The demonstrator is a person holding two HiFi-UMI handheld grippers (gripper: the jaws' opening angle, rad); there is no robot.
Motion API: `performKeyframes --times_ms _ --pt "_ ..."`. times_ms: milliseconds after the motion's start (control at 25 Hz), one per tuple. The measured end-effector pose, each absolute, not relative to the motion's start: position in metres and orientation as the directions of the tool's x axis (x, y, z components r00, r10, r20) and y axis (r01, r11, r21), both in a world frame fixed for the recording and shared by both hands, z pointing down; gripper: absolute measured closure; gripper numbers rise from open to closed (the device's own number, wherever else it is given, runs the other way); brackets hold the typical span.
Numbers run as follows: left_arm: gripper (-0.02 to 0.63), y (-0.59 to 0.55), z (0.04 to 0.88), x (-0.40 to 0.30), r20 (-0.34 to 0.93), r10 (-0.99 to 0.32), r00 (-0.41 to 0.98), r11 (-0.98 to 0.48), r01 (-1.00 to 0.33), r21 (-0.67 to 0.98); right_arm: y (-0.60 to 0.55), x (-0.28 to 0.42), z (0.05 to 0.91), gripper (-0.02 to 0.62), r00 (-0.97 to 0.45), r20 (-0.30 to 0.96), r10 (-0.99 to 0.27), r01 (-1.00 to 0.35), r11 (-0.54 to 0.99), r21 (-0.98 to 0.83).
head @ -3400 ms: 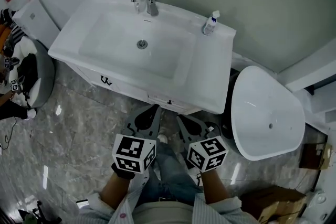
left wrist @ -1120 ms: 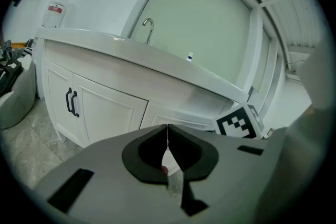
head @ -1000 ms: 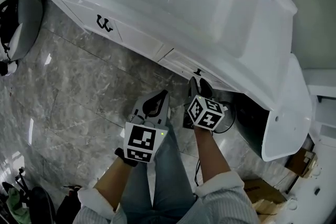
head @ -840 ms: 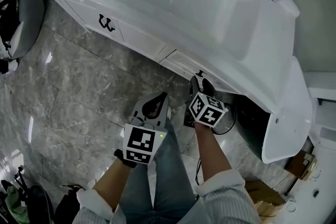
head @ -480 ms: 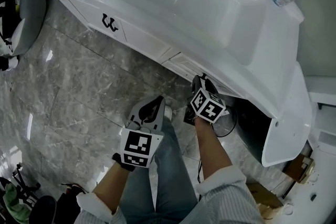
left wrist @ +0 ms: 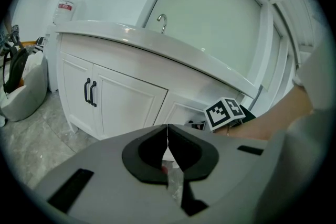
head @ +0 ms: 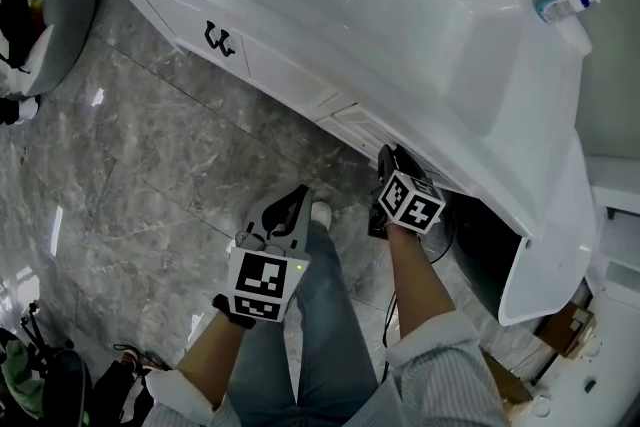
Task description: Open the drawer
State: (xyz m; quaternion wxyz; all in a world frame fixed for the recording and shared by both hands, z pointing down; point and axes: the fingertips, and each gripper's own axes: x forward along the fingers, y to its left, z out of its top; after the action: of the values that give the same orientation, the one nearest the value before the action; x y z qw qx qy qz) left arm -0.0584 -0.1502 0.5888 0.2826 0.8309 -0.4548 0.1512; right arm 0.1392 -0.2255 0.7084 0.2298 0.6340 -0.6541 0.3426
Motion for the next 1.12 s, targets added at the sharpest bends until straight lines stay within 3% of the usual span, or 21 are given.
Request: performKeyframes --times_ms 320,1120 --pt "0.589 -0.148 0.593 -0.054 0.516 -0.657 0.549 -0.434 -0.836 0.336 -0.222 0.134 0.707 0.494 -0.203 0.749 -0.63 -0.976 0.194 -0.102" --pt "0.589 -0.139 0.587 -0.046 0.51 -0.646 0.568 -0.458 -0.823 0.336 -0.191 0.117 0.707 0.512 -0.236 0.76 -0.605 -0.958 0.274 -0.079"
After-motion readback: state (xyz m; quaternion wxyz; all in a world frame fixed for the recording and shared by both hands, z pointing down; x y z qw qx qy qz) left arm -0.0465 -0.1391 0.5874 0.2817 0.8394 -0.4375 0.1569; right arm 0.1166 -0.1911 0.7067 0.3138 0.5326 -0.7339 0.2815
